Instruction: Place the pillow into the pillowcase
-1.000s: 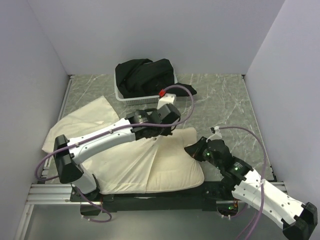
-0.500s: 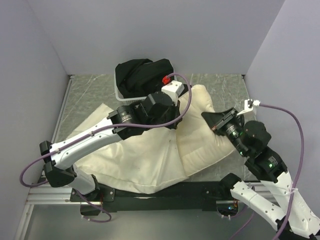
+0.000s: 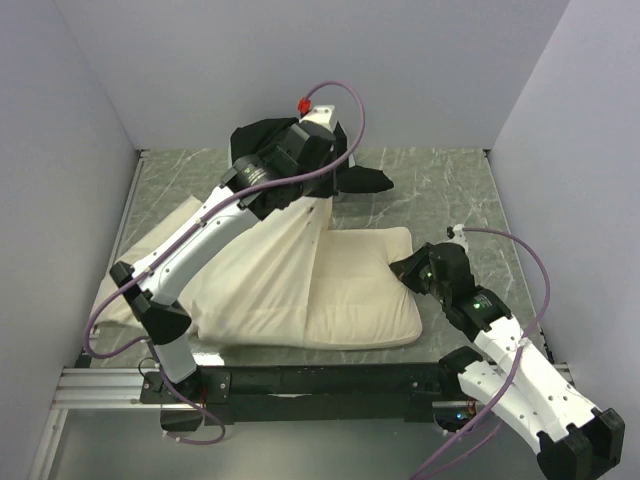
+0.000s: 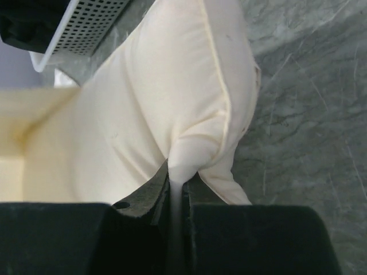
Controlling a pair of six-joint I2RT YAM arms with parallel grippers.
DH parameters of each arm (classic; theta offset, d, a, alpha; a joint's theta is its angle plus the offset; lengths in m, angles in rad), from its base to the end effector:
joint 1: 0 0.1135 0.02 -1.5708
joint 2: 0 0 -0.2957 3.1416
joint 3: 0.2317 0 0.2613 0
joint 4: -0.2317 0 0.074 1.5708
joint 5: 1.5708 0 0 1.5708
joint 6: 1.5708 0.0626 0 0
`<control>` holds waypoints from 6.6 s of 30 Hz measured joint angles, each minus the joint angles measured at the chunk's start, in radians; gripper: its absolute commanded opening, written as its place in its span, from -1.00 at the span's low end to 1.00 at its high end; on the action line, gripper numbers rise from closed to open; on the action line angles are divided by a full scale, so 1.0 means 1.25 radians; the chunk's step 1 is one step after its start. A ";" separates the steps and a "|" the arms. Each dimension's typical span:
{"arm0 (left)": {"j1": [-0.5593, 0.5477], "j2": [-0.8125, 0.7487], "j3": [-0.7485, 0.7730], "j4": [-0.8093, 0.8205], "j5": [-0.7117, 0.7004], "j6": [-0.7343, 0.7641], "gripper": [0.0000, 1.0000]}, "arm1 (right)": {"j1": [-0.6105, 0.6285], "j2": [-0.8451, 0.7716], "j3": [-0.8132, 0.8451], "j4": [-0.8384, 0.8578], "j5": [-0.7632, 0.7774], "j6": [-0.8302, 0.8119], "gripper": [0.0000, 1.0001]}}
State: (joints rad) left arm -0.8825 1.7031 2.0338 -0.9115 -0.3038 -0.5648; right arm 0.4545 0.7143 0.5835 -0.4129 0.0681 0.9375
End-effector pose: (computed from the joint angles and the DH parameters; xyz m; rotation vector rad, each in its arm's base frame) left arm 0.2634 -0.2908 0.4726 0.1655 2.1614 -0.5244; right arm 0.1576 0.0723 0.2629 0.5689 2.1323 0.7402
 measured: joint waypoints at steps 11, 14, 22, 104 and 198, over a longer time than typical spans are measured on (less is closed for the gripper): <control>-0.012 -0.094 -0.345 0.164 0.057 -0.034 -0.98 | -0.001 -0.112 -0.282 0.123 -0.074 0.035 0.61; -0.031 -0.172 -0.542 0.208 0.055 -0.068 -0.95 | 0.032 -0.115 -0.330 0.158 -0.106 0.042 0.99; -0.038 -0.352 -0.736 0.266 0.033 -0.131 -0.80 | 0.111 -0.140 -0.338 0.166 -0.166 0.029 0.99; -0.207 -0.466 -0.500 0.003 -0.369 -0.386 -0.98 | 0.295 0.046 -0.161 0.251 -0.345 0.235 0.43; -0.066 -0.519 -0.432 0.248 -0.096 -0.140 0.61 | 0.583 0.312 0.471 -0.236 0.092 -0.385 -1.00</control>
State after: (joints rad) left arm -0.9653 1.0550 1.4944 -0.6018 -0.4236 -0.7395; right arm 1.1828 1.1042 1.1717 -0.7078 0.1829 0.4557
